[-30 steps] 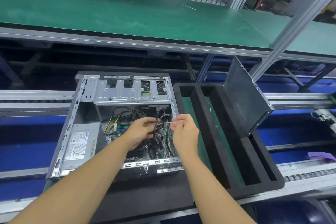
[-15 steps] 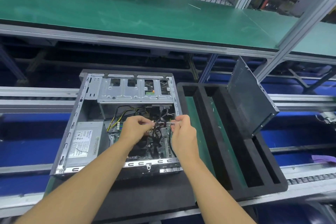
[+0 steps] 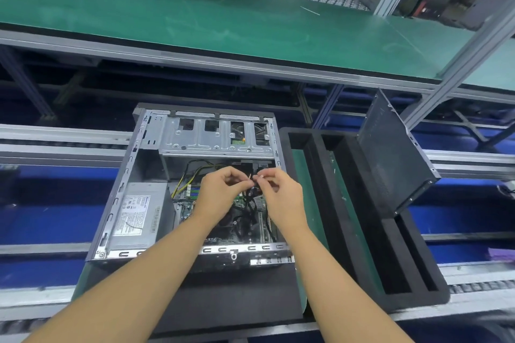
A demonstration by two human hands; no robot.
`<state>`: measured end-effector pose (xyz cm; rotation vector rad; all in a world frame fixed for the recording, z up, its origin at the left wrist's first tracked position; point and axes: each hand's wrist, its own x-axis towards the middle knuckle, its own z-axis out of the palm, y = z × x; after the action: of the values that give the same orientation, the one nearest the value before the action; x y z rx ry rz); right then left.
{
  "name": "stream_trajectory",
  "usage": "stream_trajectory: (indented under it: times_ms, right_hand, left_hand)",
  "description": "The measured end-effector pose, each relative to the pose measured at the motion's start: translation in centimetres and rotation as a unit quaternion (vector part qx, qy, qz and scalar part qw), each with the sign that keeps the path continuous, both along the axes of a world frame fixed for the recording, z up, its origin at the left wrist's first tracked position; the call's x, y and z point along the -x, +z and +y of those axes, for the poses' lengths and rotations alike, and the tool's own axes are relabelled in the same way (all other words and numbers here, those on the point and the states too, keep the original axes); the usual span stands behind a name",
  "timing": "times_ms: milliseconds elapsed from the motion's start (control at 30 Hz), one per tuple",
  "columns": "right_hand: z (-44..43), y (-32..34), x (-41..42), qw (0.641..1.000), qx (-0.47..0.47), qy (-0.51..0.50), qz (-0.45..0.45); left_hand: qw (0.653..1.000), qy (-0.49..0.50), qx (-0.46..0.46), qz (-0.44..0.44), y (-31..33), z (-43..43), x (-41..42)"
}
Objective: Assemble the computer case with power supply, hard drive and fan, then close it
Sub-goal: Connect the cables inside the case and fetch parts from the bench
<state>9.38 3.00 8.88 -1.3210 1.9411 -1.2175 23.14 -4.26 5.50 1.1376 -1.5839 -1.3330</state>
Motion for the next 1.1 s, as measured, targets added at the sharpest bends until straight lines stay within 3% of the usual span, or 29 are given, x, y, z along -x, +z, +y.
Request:
stream_trajectory:
  times_ms: [300, 733, 1100]
  right_hand:
    - [-0.4, 0.2, 0.3, 0.999, 0.016, 0.002, -0.051]
    - [-0.5, -0.5, 0.8, 0.997, 0.027, 0.005, -0.066]
    - [-0.3, -1.0, 1.0, 0.999, 0.039, 0.029, 0.015]
  left_hand:
    - [0.997, -0.068, -0.031, 0.036, 0.3, 0.0, 0.4]
    - [0.99, -0.073, -0.106, 0.051, 0.3, -0.2, 0.2]
    - [0.992, -0.083, -0.092, 0.034, 0.3, -0.4, -0.2]
